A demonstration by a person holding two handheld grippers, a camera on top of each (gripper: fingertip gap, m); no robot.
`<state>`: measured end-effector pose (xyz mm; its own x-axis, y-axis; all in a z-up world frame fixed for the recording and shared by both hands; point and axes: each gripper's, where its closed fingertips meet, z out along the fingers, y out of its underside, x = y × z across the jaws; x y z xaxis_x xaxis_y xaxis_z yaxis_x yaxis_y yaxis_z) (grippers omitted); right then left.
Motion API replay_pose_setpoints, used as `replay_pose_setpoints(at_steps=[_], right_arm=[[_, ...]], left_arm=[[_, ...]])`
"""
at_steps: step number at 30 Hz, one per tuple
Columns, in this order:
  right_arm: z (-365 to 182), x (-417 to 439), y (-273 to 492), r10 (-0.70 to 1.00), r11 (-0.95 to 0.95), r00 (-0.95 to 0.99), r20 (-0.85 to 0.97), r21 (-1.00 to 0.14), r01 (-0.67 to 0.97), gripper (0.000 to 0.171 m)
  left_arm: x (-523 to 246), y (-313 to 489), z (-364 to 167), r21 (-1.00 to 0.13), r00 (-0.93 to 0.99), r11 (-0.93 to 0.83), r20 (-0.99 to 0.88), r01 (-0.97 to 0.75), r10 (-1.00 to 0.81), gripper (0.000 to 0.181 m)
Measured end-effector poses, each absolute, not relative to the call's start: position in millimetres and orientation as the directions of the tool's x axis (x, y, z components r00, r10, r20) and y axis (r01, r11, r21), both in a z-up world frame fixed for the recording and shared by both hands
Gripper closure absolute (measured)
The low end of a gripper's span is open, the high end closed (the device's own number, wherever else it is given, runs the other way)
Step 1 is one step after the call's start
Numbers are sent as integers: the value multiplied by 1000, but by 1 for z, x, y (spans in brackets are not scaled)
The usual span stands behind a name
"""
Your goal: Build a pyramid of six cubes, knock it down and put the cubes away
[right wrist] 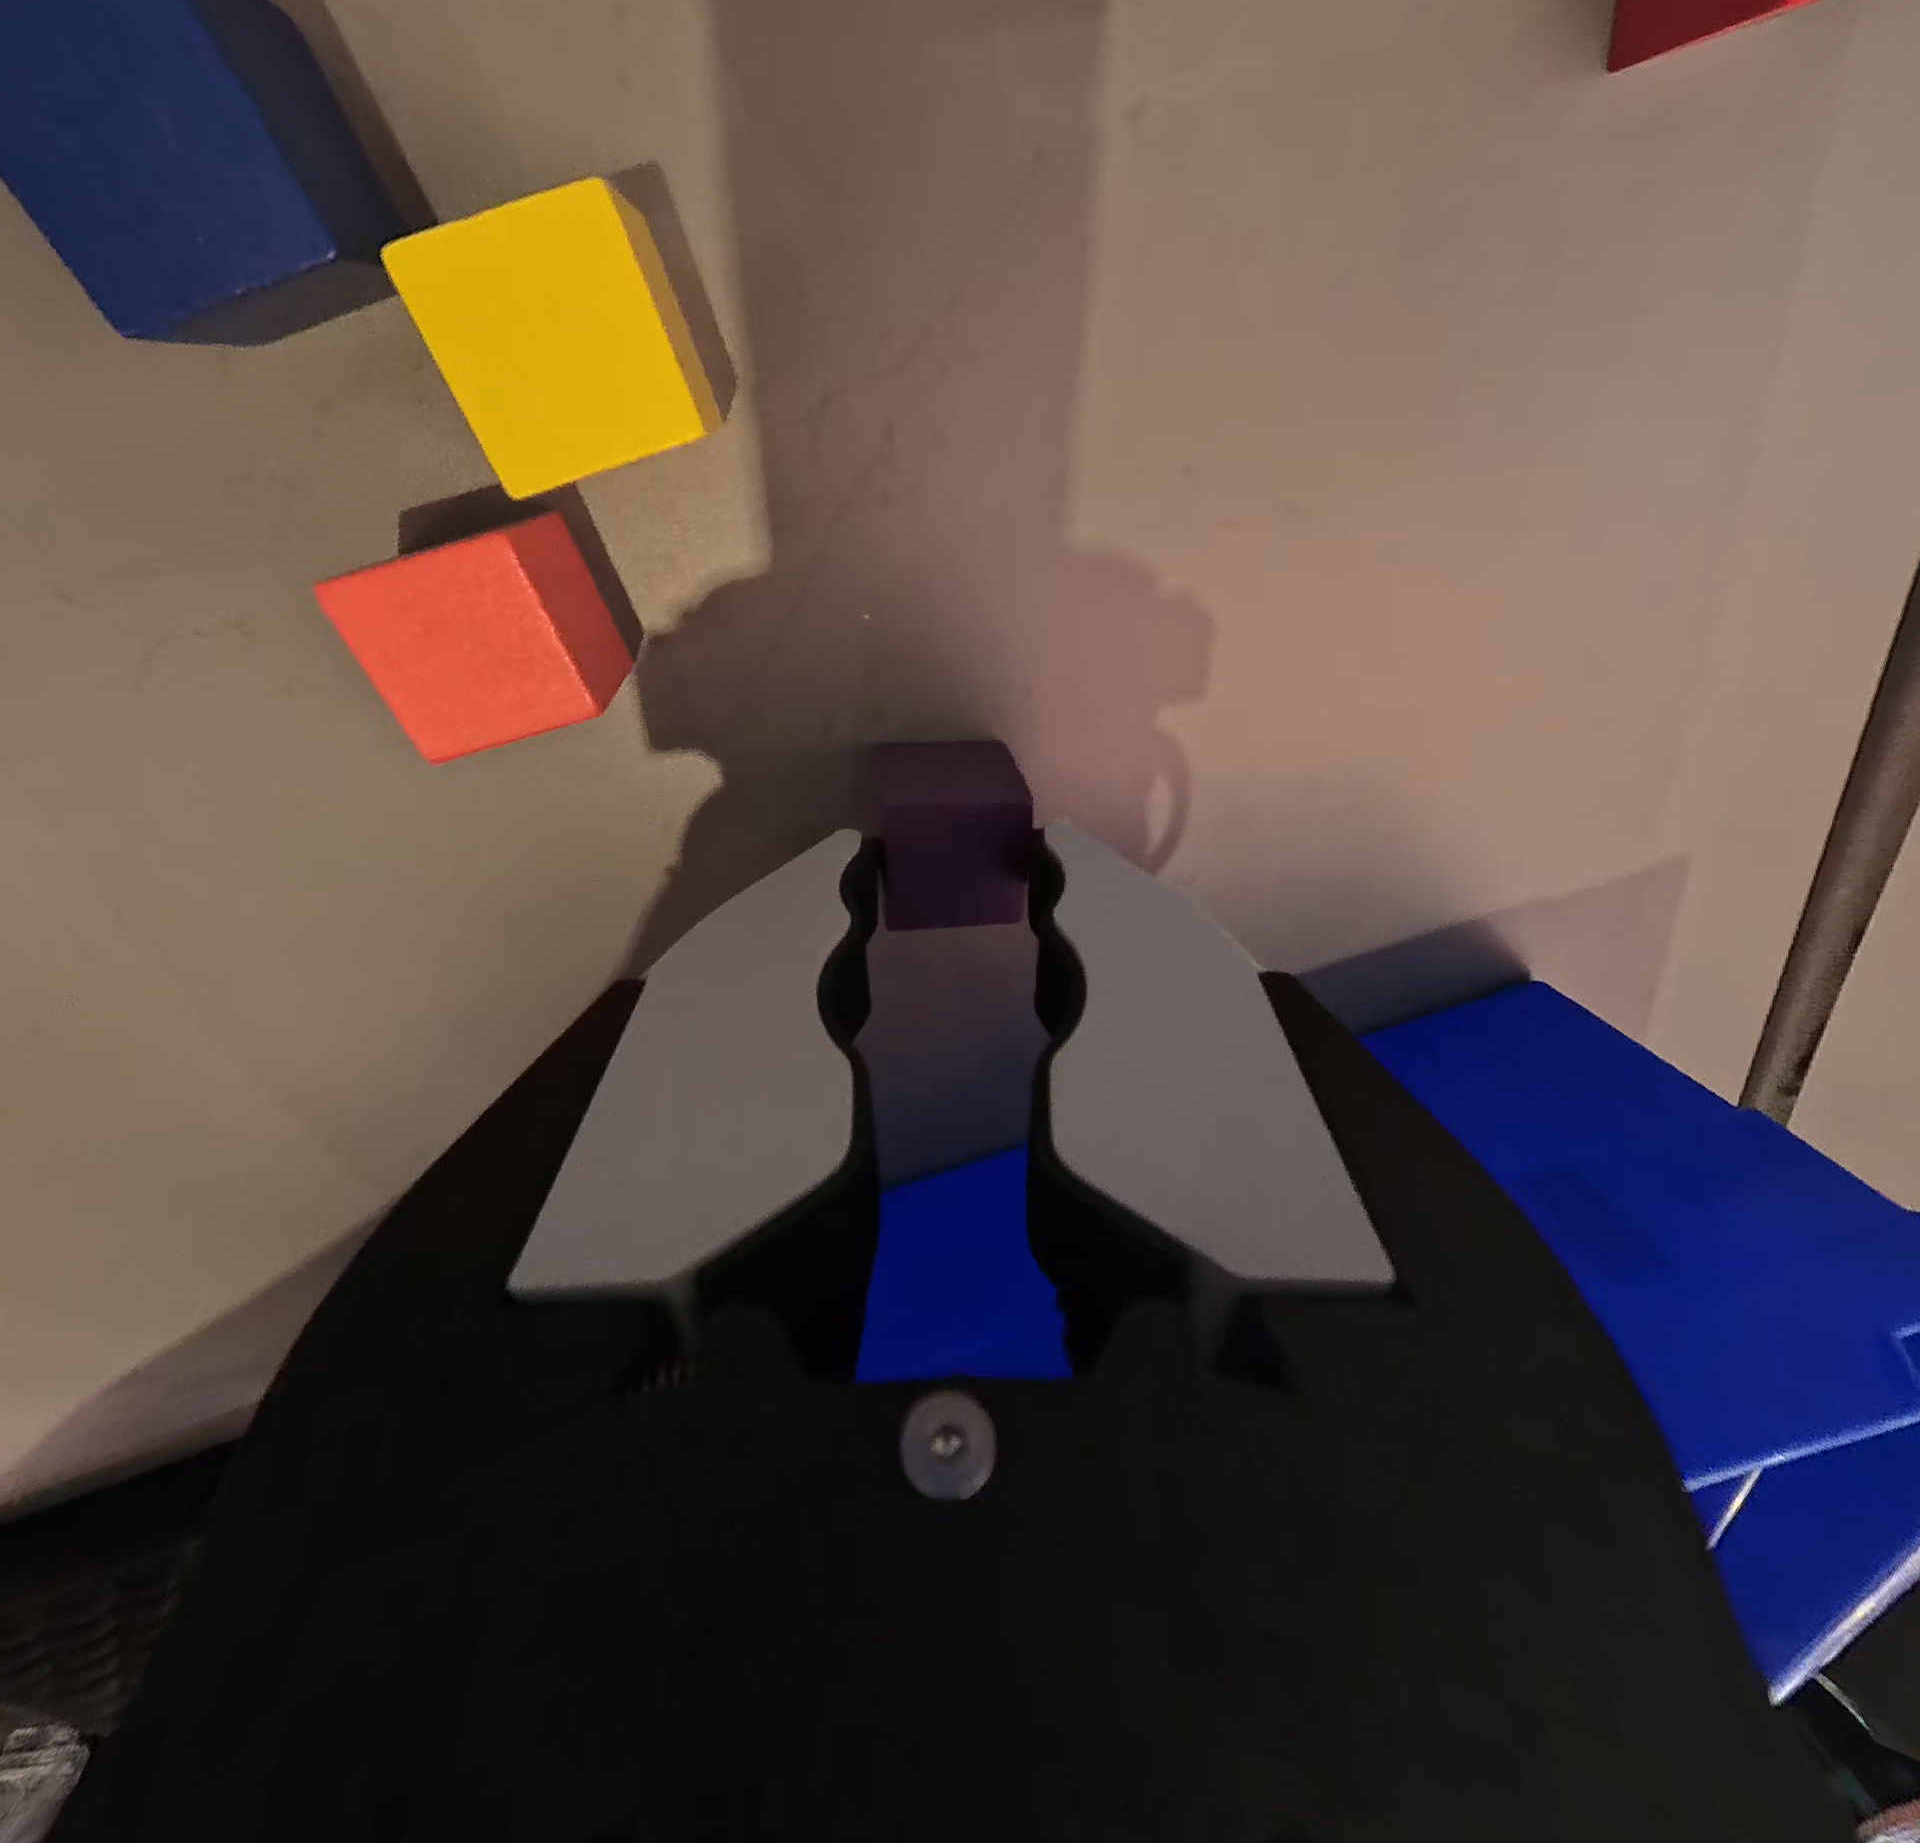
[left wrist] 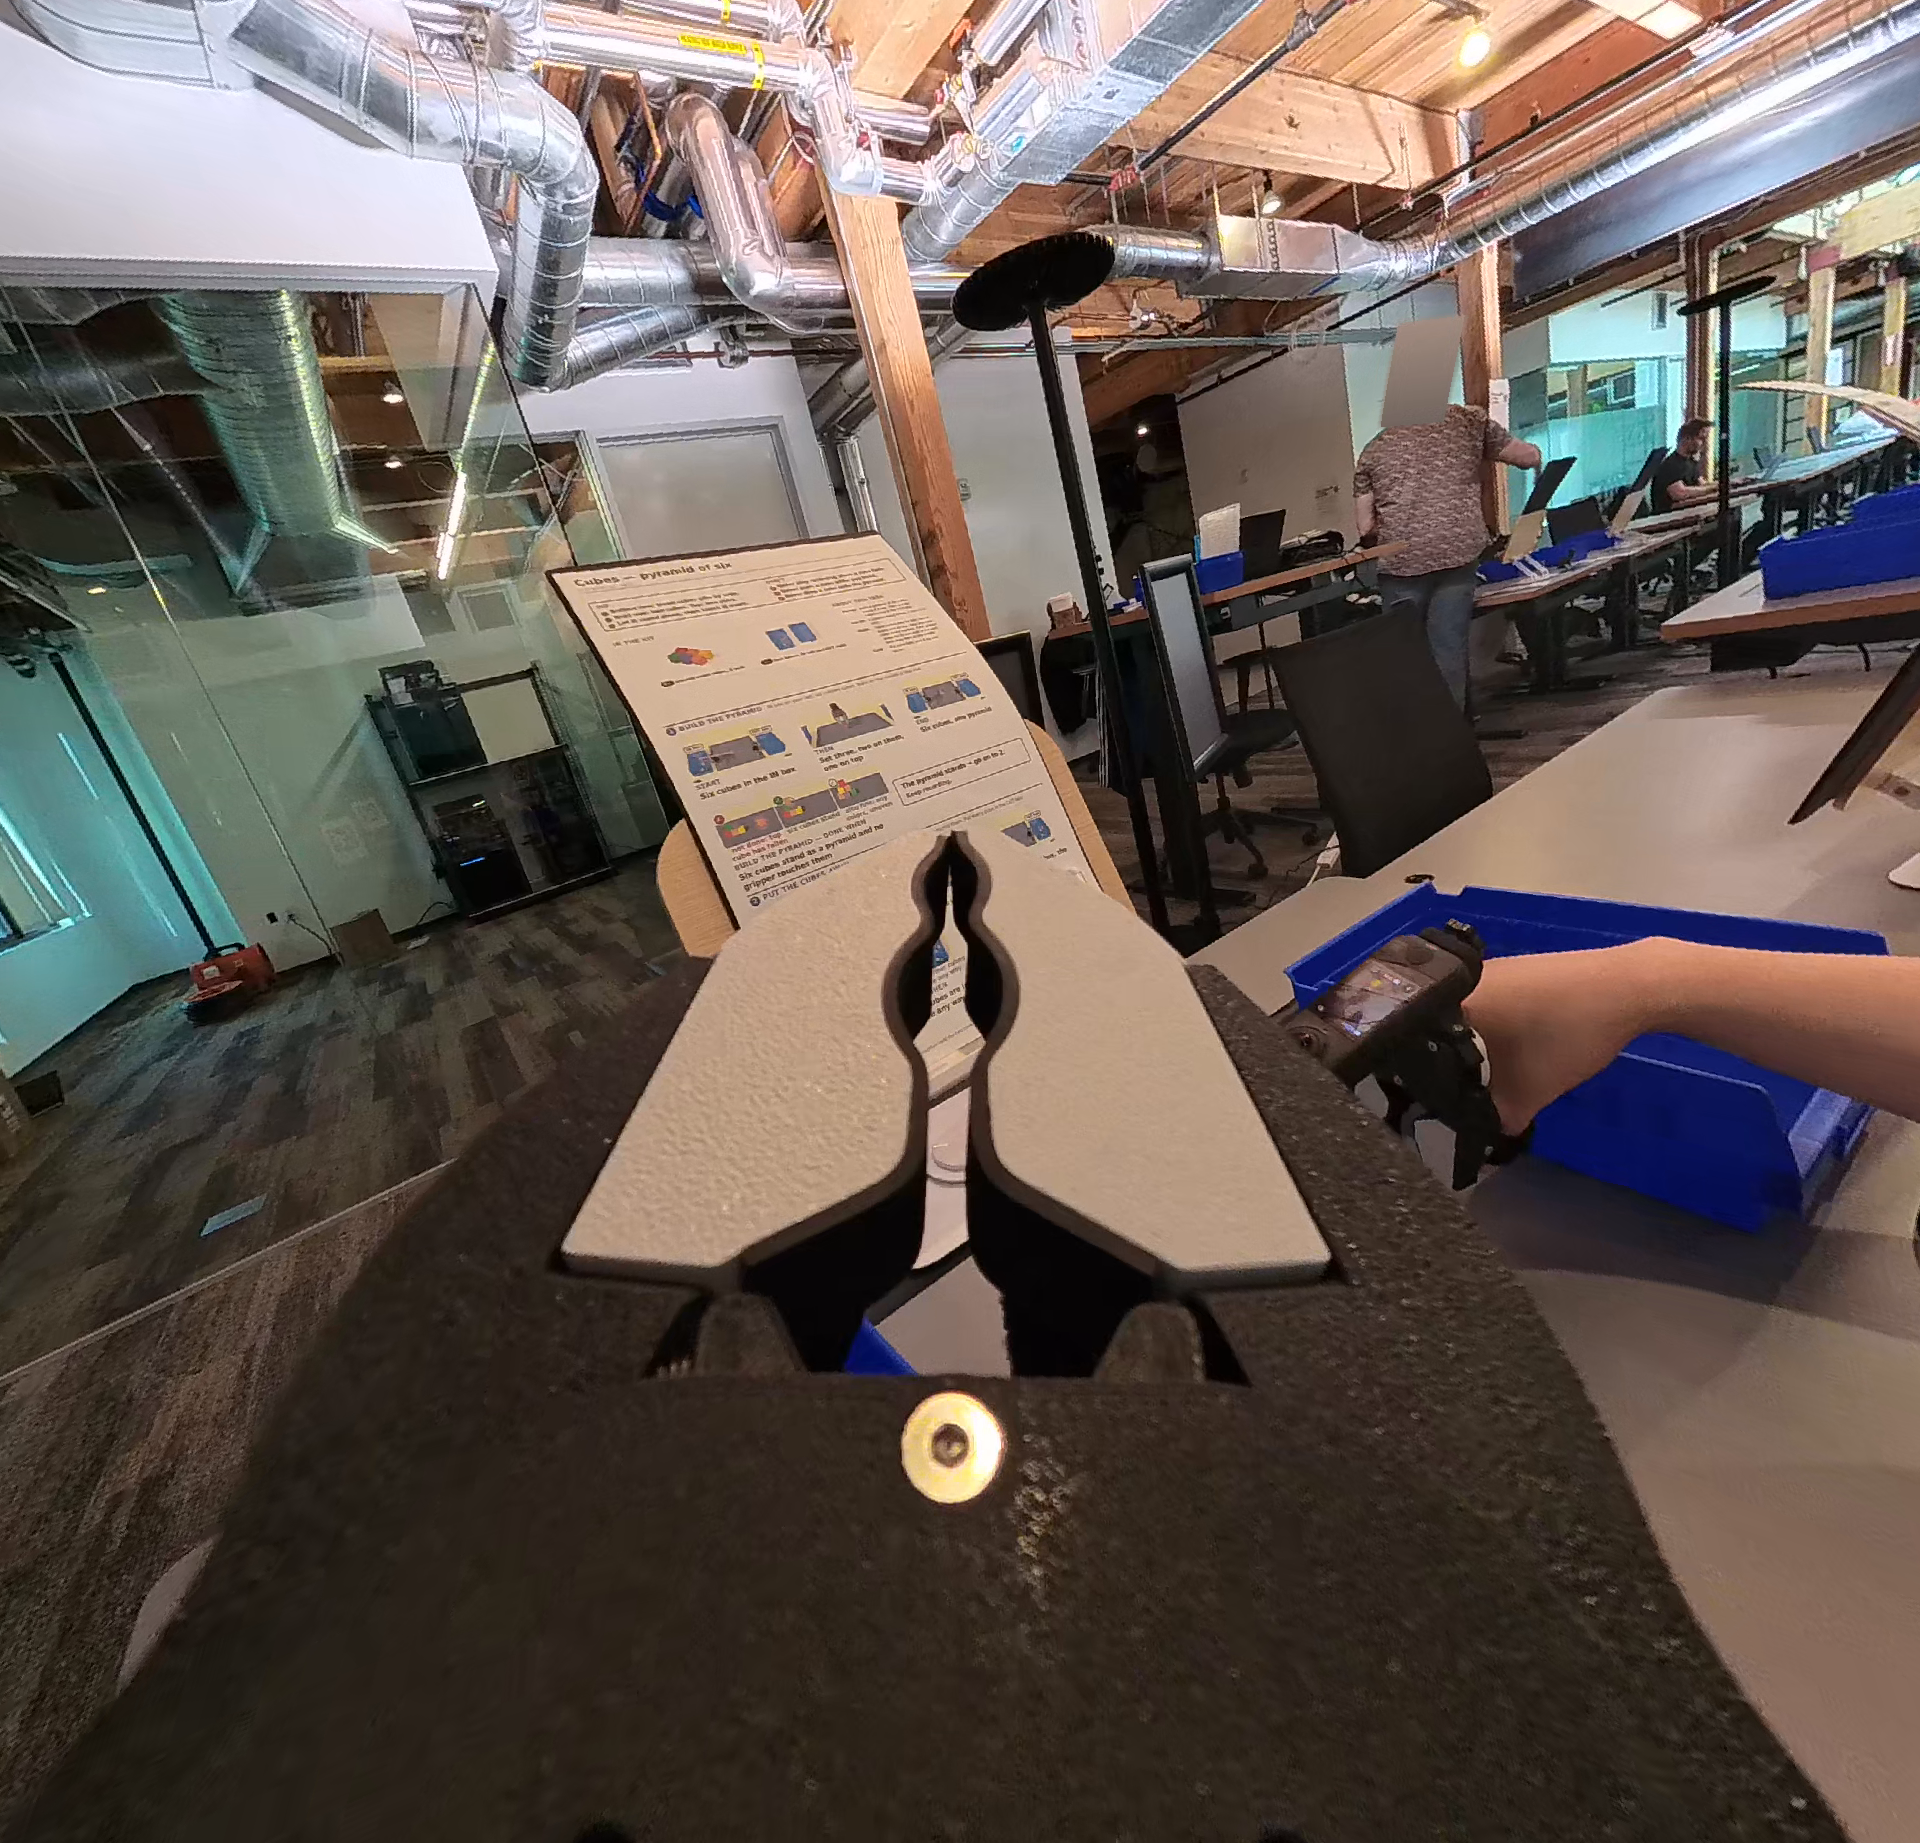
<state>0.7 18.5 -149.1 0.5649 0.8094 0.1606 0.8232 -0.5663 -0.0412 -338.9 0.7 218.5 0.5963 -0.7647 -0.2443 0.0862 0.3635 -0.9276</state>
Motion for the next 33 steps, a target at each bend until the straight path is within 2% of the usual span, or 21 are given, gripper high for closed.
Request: replay_pose_setpoints(at_steps=[3,7,12,16,18,21,25,33], right_arm=[[-148,-2,19,806,-575,577,133,-58,816,143],[-122,-19,22,807,-552,578,123,-190,812,143],[0,-15,37,737,-490,632,240,-454,744,143],[84,50,41,574,-562,770,280,-550,618,143],[95,94,41,474,-657,847,239,-544,521,143],[78,152,36,323,-798,934,154,-487,356,143],[28,190,25,194,-897,981,23,-400,187,143],[-68,232,9,-14,-979,1000,19,-202,-10,143]], left_arm=[[-340,1,219,-928,596,361,-239,92,-767,181],[-340,0,219,-928,594,362,-242,90,-767,181],[-340,1,218,-929,596,359,-240,87,-766,181],[-338,1,217,-931,591,355,-242,81,-769,181],[-338,-1,217,-930,589,358,-245,80,-770,181],[-338,-3,219,-928,584,361,-244,90,-774,181],[-338,-2,217,-934,580,347,-234,90,-781,181],[-335,-1,213,-940,572,333,-232,77,-787,181]])
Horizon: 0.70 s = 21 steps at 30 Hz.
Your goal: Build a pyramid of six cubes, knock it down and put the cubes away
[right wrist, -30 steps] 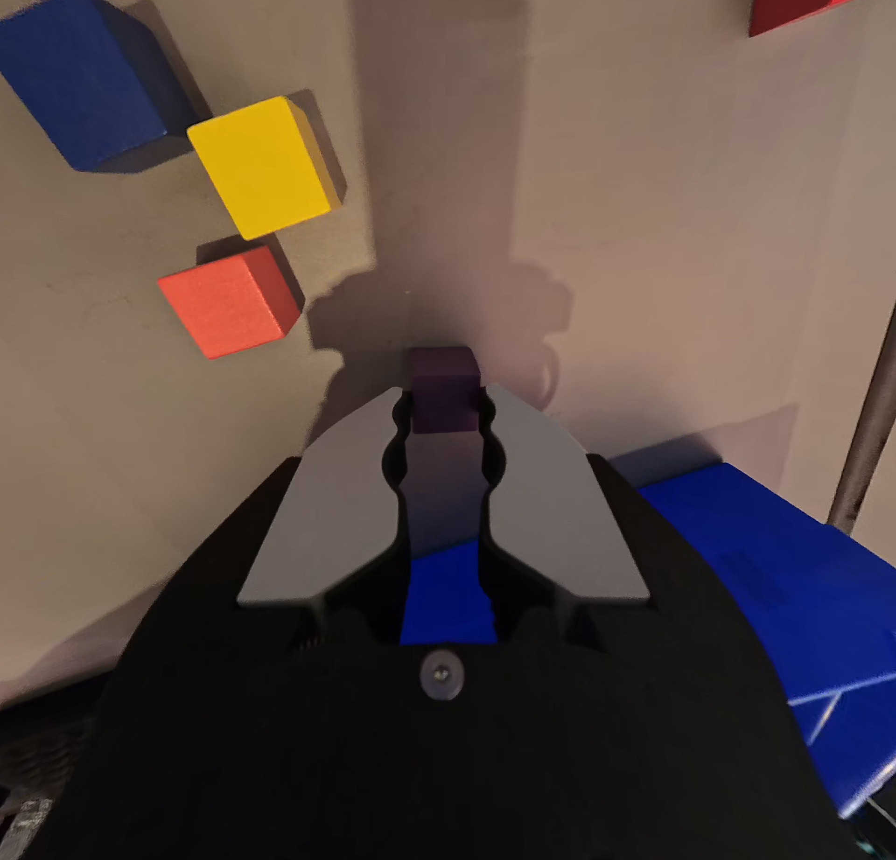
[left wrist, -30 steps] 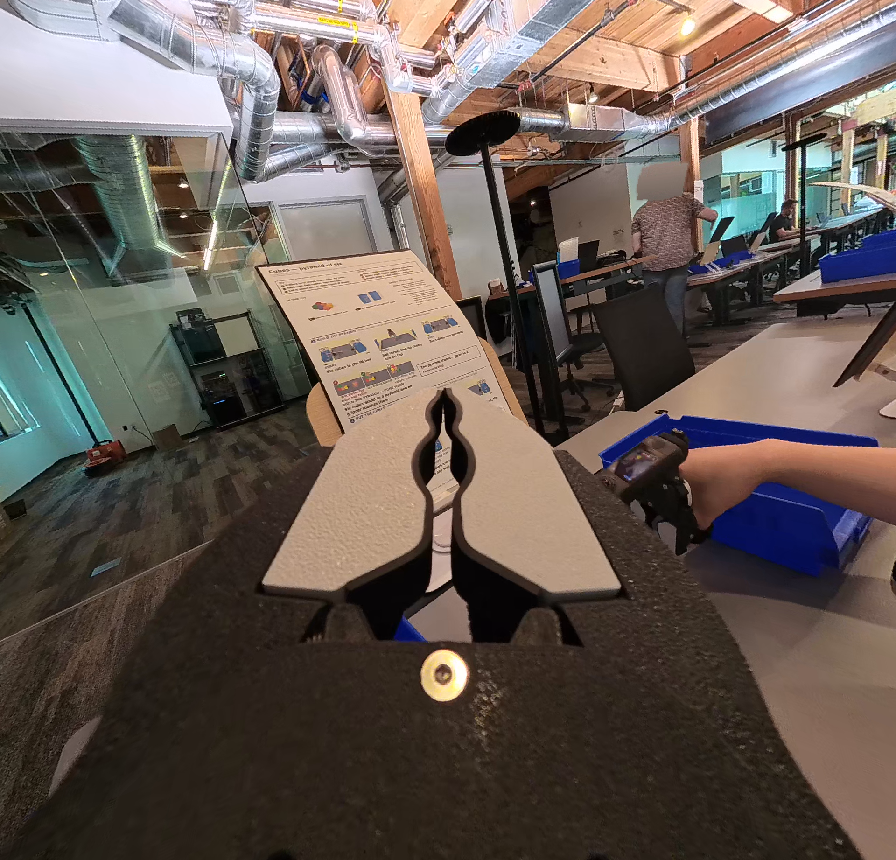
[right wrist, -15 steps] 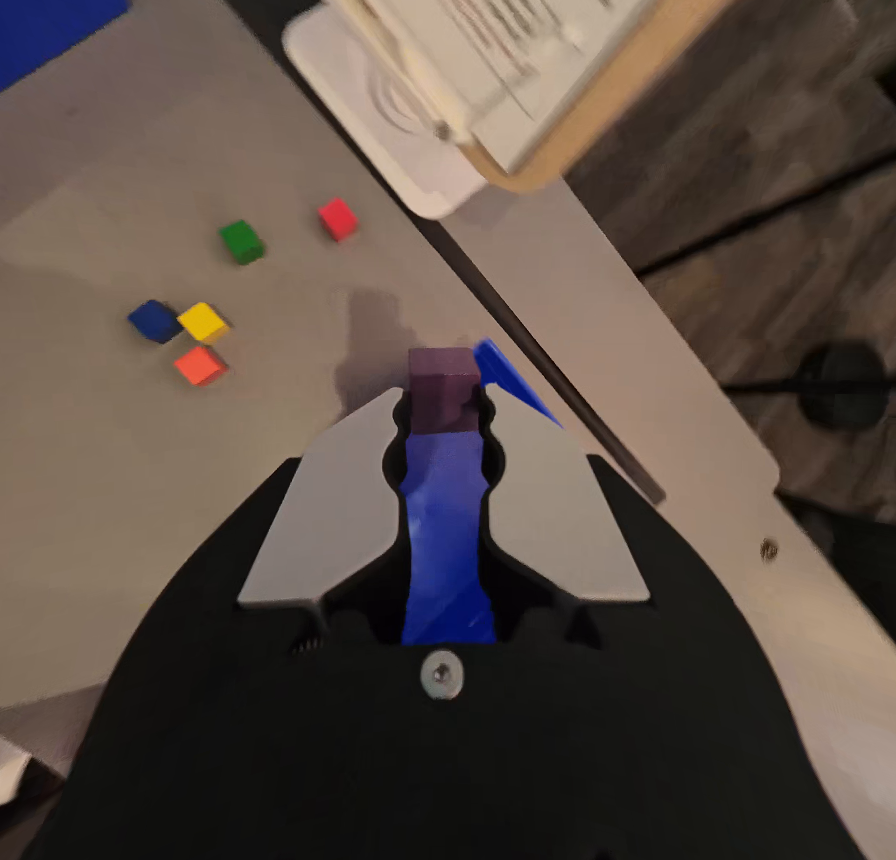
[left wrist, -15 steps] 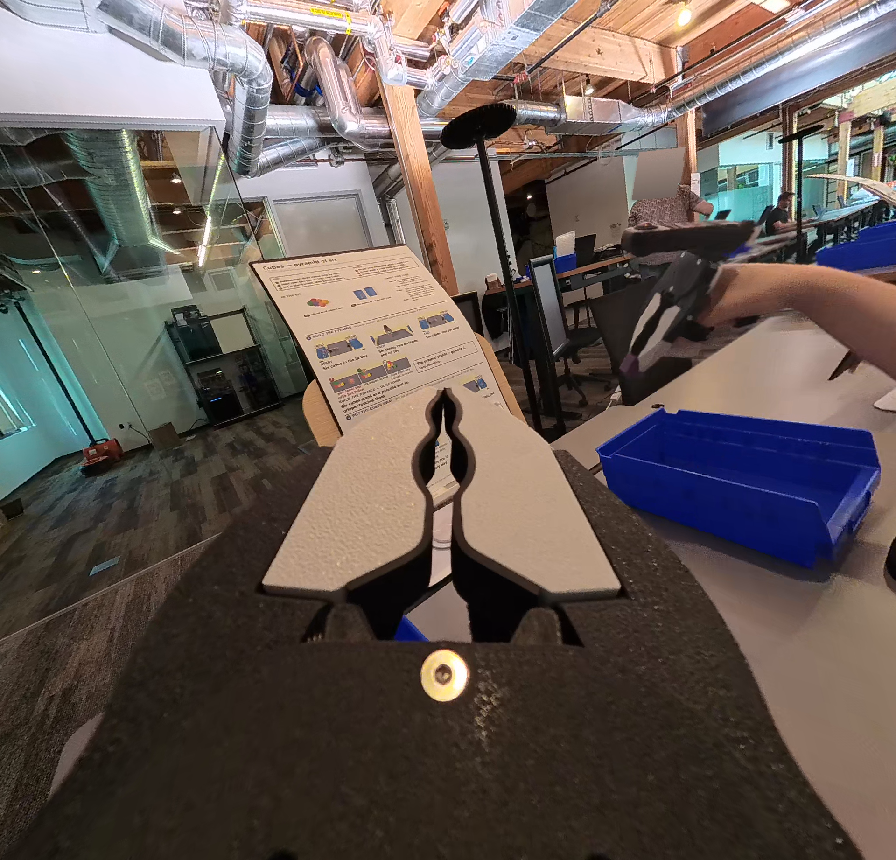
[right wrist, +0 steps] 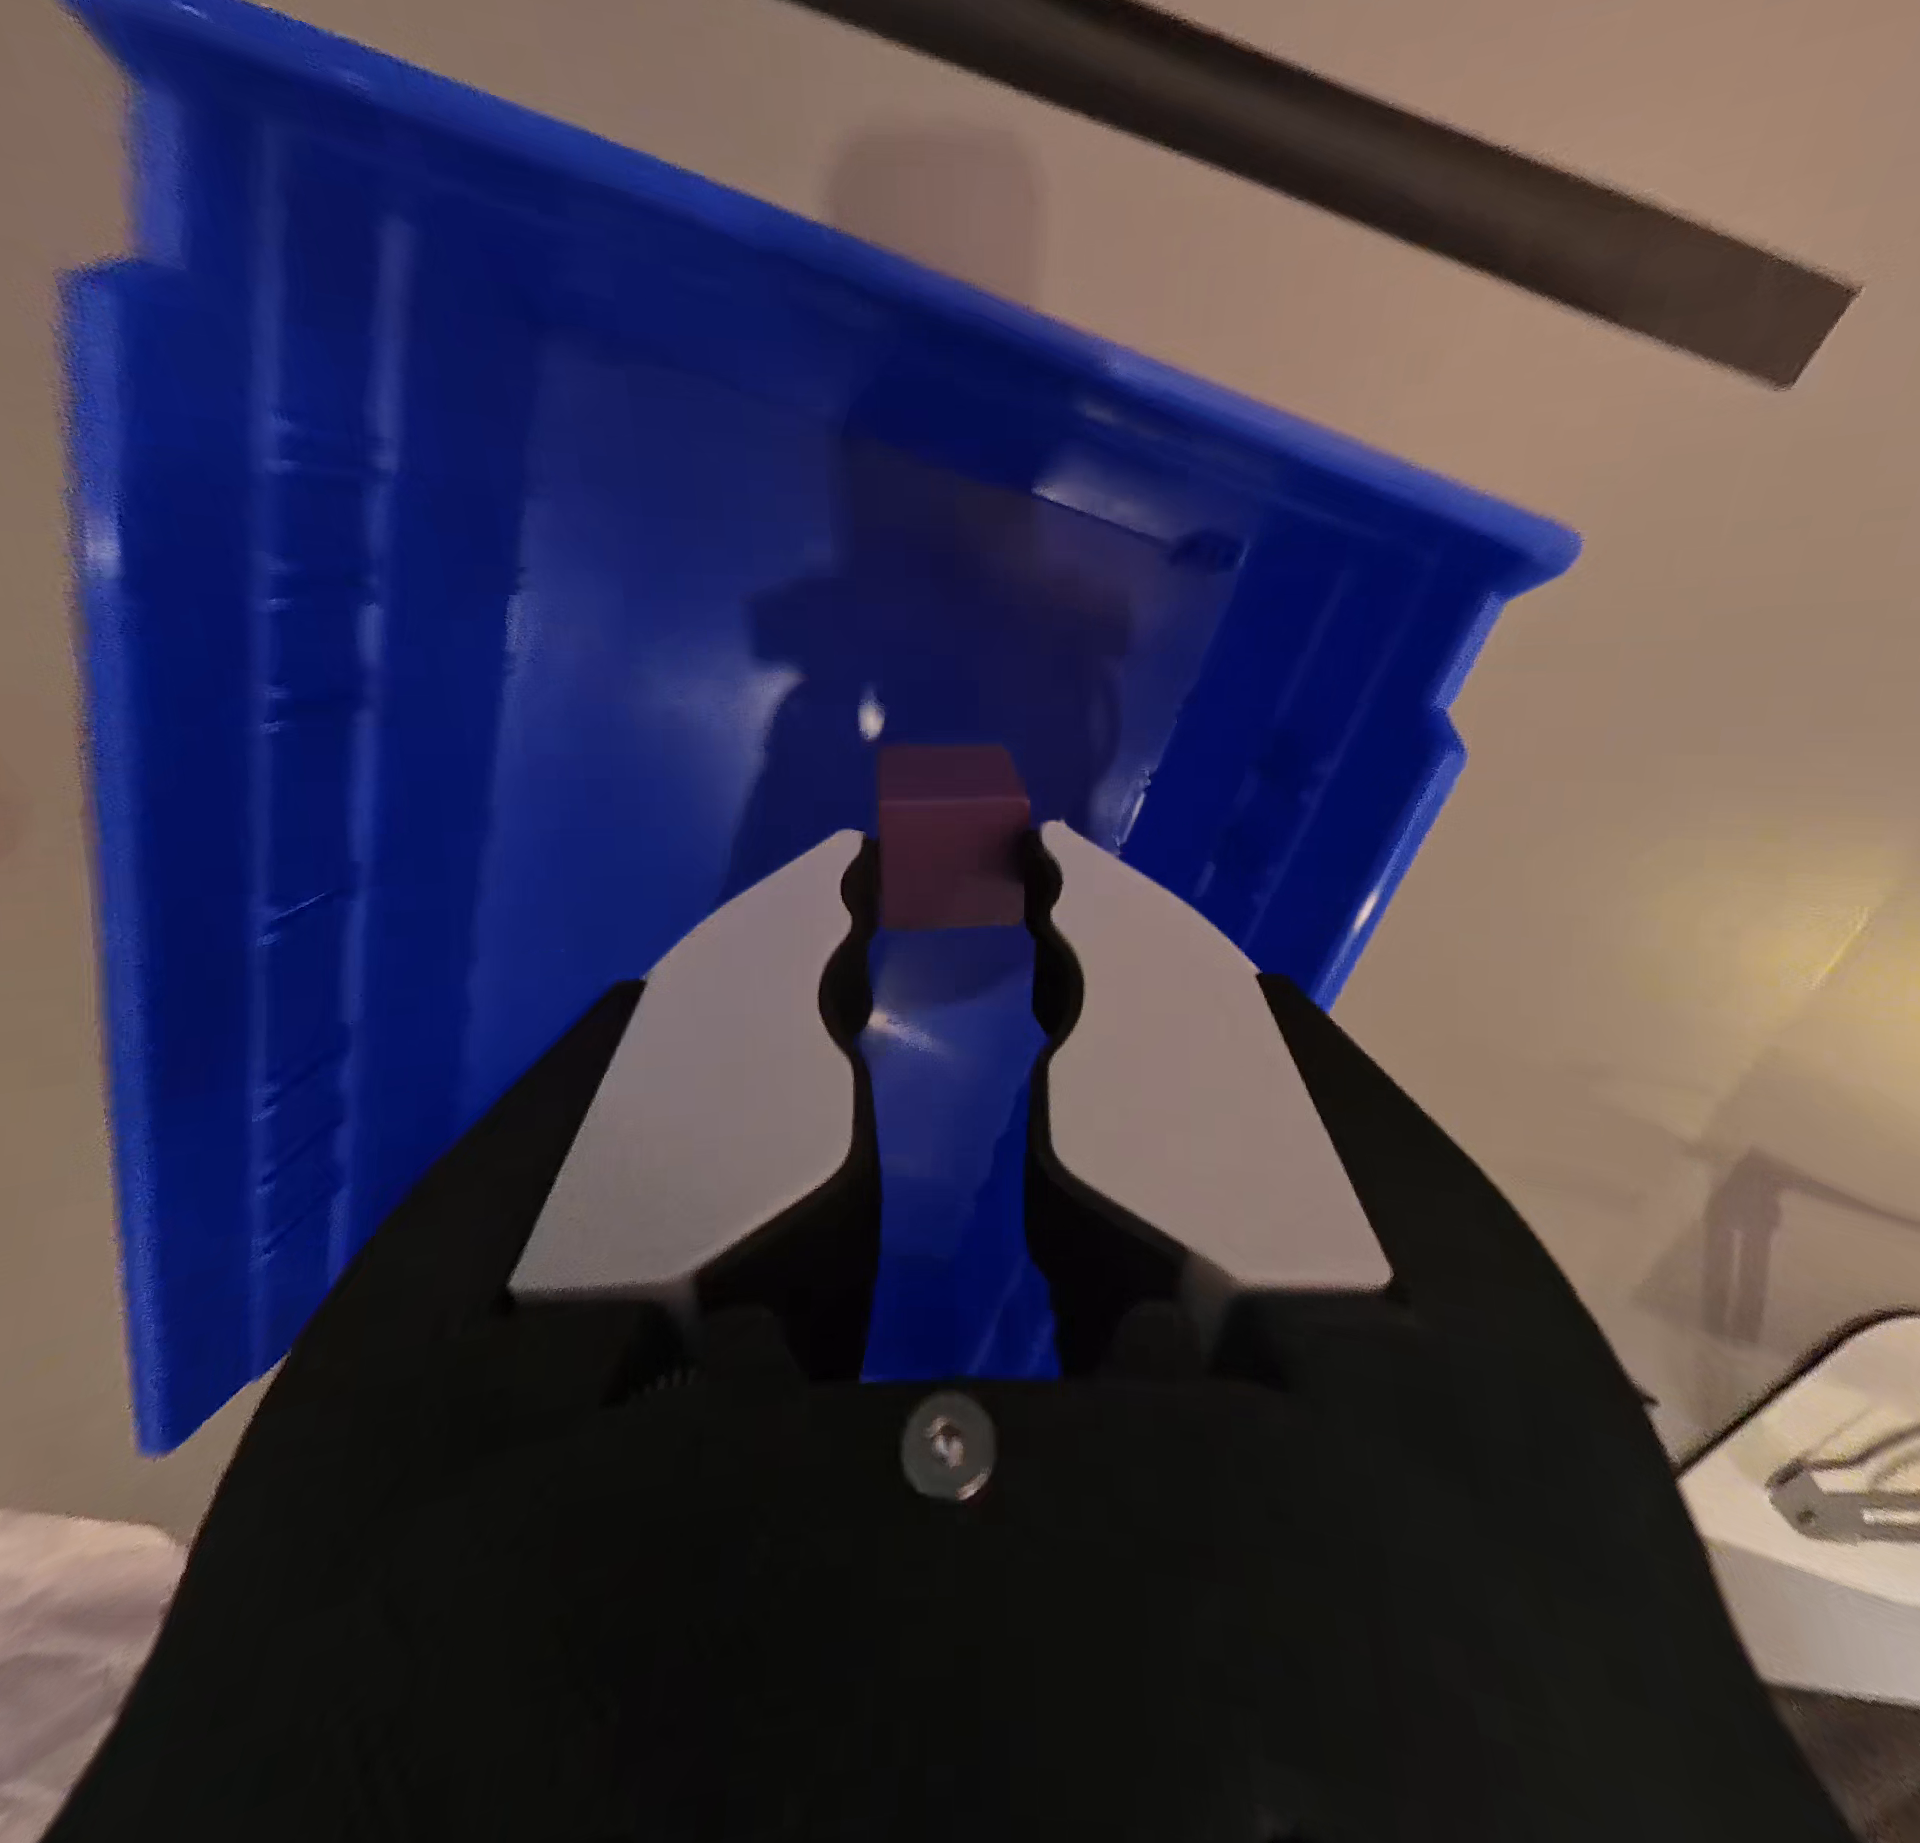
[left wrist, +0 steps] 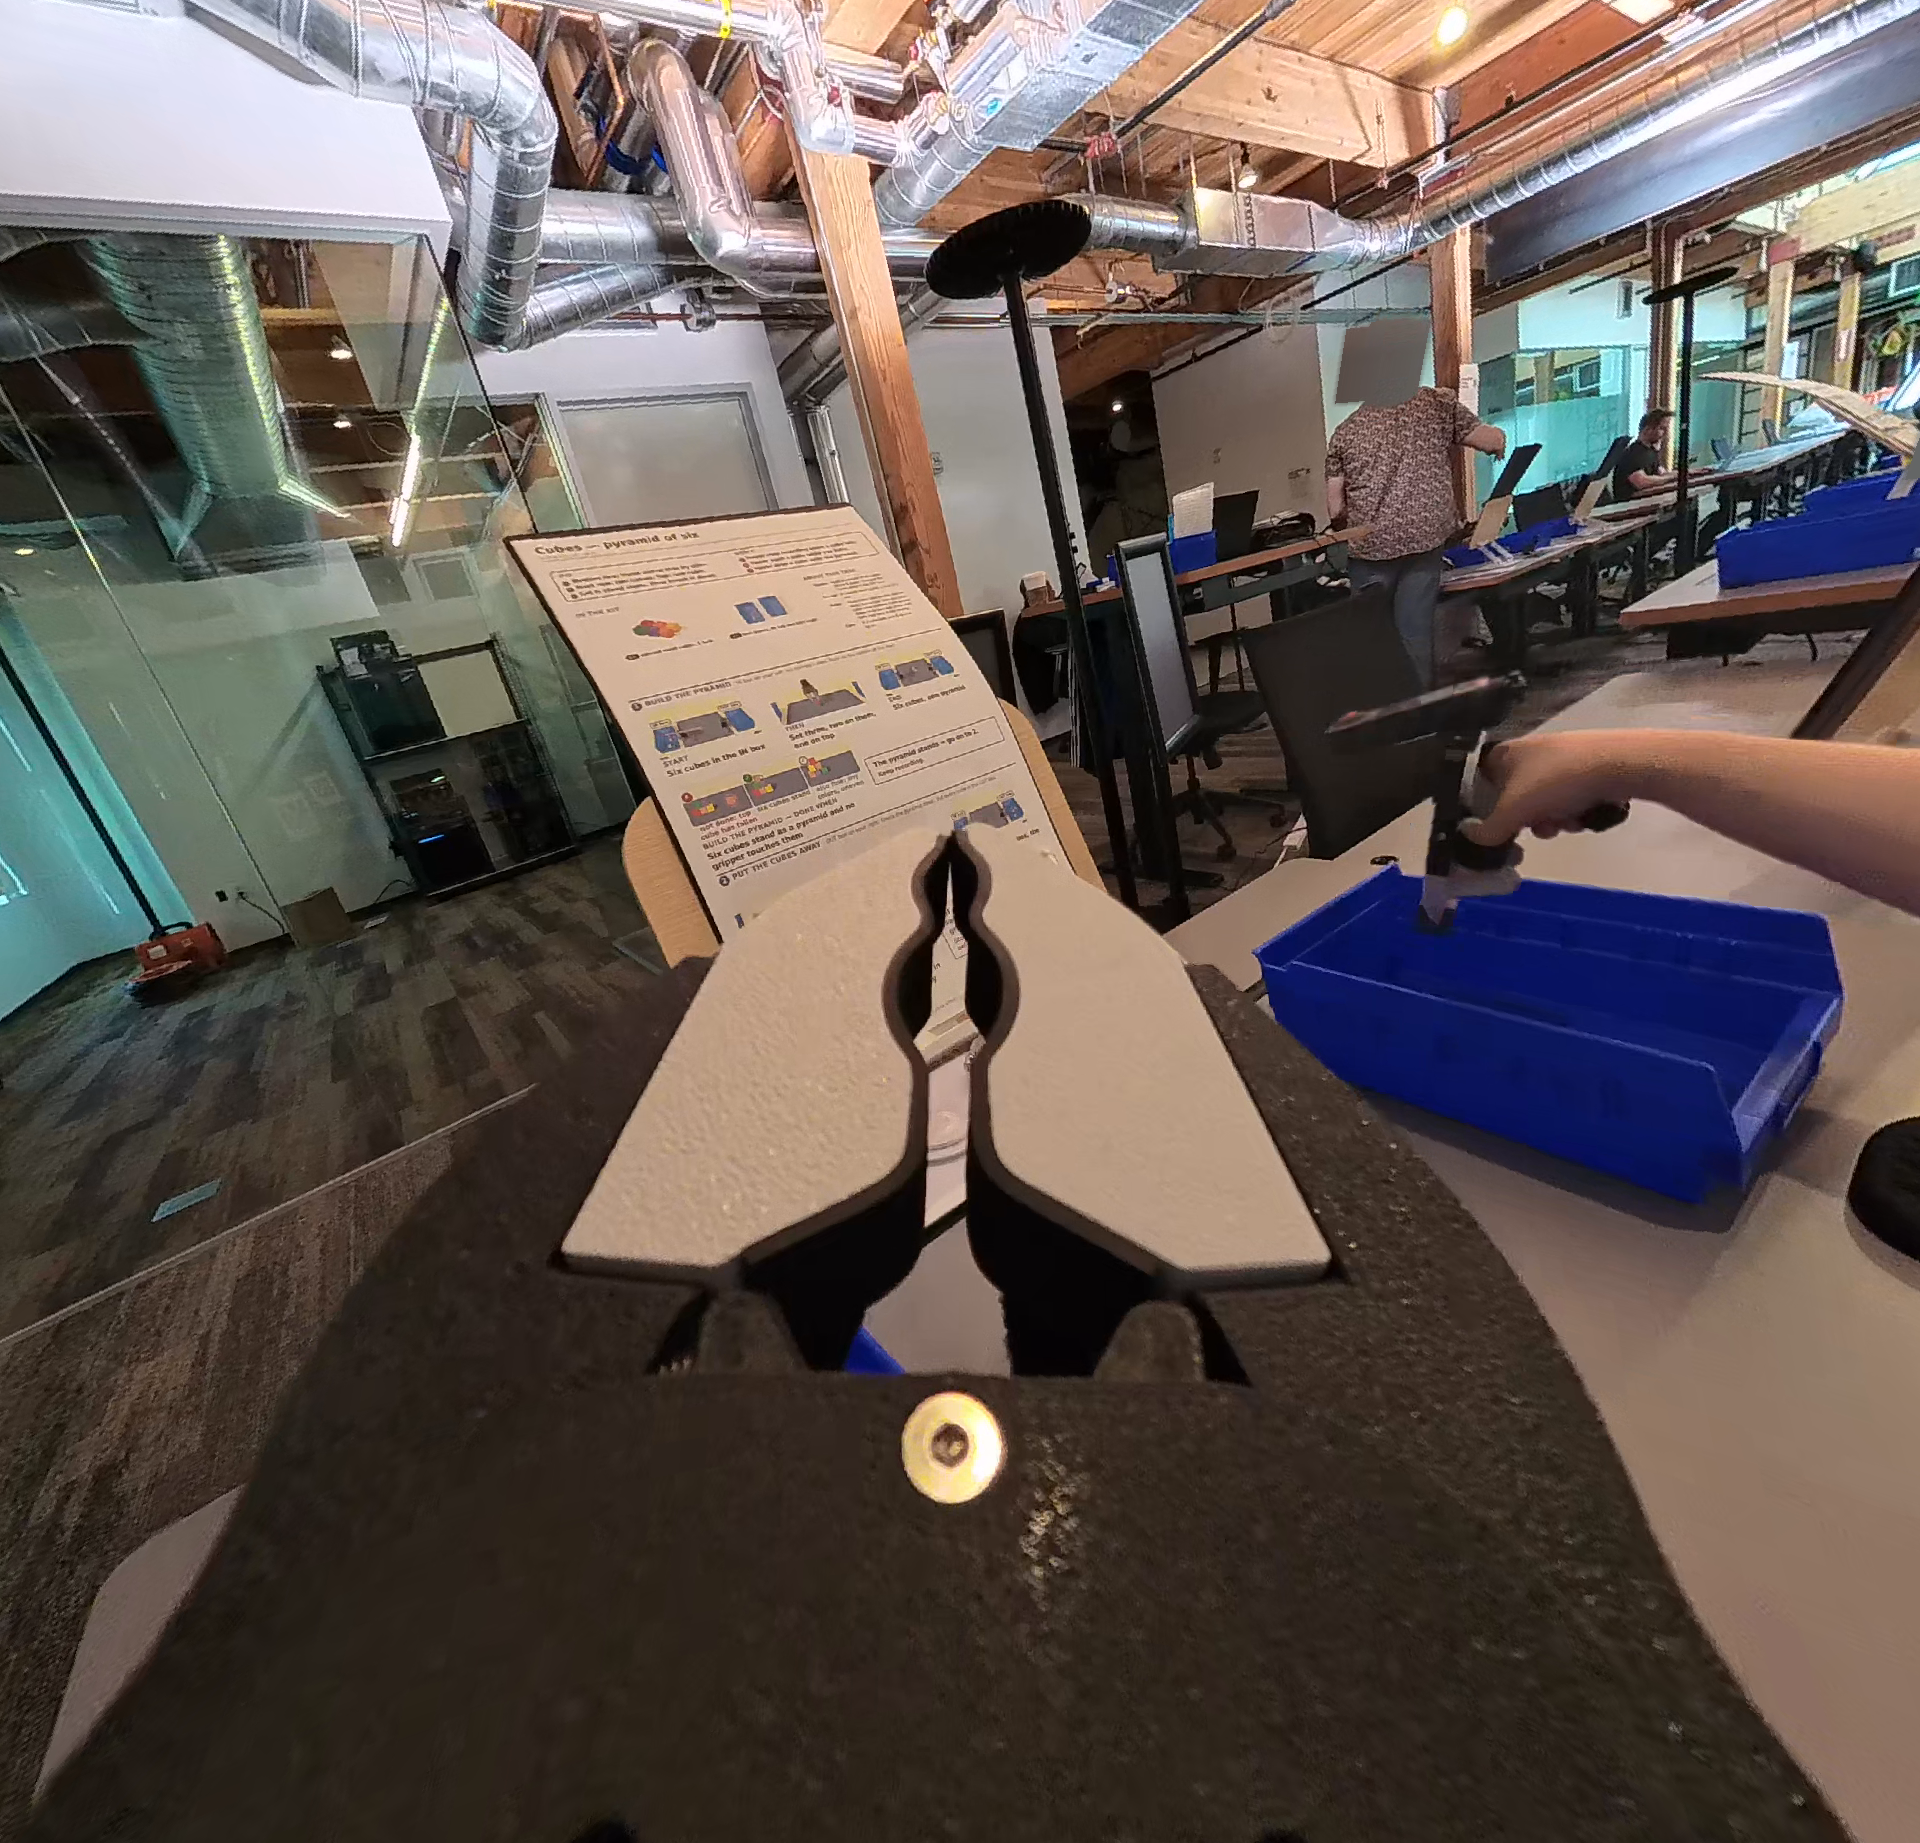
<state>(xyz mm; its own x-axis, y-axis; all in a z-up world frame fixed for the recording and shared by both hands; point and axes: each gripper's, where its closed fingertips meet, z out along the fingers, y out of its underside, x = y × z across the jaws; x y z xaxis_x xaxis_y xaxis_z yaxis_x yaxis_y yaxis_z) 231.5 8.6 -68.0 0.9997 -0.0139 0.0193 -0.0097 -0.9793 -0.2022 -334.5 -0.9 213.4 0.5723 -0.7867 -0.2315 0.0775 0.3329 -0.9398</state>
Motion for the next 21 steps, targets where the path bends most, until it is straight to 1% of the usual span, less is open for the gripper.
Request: replay_pose_setpoints(at_steps=[3,7,13,21], right_arm=[[-95,240,3,-69,-987,996,51,-148,-60,143],[-120,244,0,-94,-991,993,78,-105,-86,142],[-140,247,-2,-129,-989,989,78,-76,-123,142],[-146,251,-5,-127,-989,989,74,-88,-120,142]], left_arm=[[-332,-2,211,-941,567,332,-240,63,-788,181],[-330,-1,210,-943,566,329,-243,53,-788,181],[-328,-2,208,-943,563,330,-251,41,-787,181],[-327,-2,208,-944,560,328,-252,38,-789,181]])
